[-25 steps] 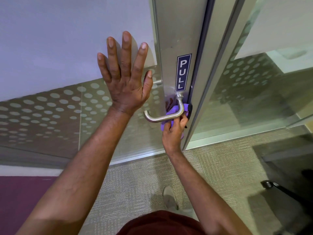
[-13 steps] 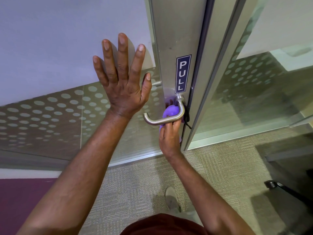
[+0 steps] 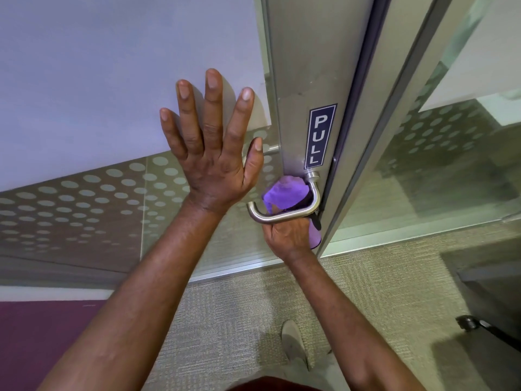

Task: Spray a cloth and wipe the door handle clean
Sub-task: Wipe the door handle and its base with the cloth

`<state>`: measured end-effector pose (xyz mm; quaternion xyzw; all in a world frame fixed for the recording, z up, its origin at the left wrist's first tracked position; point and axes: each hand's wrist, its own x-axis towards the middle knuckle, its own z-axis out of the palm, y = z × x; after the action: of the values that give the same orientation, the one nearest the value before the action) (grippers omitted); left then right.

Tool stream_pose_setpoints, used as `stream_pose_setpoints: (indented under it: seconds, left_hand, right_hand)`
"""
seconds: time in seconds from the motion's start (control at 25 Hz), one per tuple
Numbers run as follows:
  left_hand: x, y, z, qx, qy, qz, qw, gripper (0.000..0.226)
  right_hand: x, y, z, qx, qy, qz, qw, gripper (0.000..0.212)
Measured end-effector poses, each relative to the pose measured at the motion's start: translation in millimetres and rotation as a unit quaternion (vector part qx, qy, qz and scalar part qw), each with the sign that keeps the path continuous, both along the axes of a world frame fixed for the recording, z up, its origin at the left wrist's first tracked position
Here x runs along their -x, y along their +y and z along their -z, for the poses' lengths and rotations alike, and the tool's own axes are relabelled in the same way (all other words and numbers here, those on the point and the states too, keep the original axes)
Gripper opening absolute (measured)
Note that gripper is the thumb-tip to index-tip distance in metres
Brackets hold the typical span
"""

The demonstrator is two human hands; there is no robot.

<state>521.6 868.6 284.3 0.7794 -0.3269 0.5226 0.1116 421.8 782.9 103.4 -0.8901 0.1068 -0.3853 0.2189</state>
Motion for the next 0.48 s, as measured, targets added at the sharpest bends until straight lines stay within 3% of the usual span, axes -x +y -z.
stream_pose_setpoints:
  seconds: [0.2, 0.32, 0.48]
  left_hand:
    - [0, 3, 2, 0.008, 0.001, 0.008, 1.0, 0.059]
    - [0, 2, 2, 0.0, -0.008, 0.005, 1.0, 0.06]
    - [-1, 3, 2, 0.003, -0.014, 0.01, 1.0, 0.059]
  right_hand:
    - [-17, -10, 7, -0.008, -0.002, -0.041, 0.999, 0.046]
    - [-14, -8, 13, -0.009, -0.02, -0.049, 0.999, 0.04]
    - [0, -2, 25, -0.022, 0.059, -0.041, 0.997, 0.033]
